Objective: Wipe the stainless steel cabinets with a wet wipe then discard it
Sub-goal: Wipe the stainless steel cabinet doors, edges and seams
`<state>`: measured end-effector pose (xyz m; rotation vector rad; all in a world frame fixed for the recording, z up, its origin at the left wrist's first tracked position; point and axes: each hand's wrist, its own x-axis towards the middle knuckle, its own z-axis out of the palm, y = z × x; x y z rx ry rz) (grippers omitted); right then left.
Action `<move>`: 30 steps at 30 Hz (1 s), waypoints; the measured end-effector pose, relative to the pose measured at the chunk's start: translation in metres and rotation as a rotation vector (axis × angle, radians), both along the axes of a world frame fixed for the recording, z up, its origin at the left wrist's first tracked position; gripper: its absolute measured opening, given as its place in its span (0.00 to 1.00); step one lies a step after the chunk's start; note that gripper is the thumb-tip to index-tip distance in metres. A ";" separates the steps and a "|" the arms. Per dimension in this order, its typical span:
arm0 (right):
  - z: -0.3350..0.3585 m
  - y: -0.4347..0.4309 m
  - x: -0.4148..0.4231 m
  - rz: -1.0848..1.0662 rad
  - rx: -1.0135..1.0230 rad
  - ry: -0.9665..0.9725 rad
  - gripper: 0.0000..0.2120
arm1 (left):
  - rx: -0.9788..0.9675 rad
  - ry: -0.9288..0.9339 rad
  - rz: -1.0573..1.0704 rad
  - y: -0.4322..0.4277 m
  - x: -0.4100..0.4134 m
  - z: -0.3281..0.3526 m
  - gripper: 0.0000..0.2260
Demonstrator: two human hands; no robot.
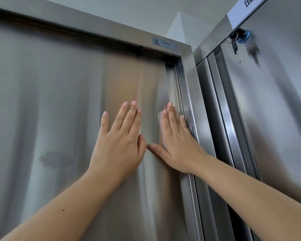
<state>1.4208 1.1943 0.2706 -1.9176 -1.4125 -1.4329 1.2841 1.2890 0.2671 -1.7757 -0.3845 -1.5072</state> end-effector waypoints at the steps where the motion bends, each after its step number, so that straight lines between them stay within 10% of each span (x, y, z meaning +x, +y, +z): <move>1: 0.011 0.001 -0.001 0.013 0.019 0.011 0.42 | 0.000 -0.001 -0.006 0.000 0.000 0.000 0.26; 23: -0.003 -0.002 -0.004 0.068 0.041 0.062 0.42 | 0.069 0.078 0.001 0.007 -0.014 -0.066 0.25; 30: -0.110 -0.009 -0.004 -0.005 -0.087 0.055 0.41 | 0.036 0.081 -0.001 0.004 -0.012 -0.089 0.26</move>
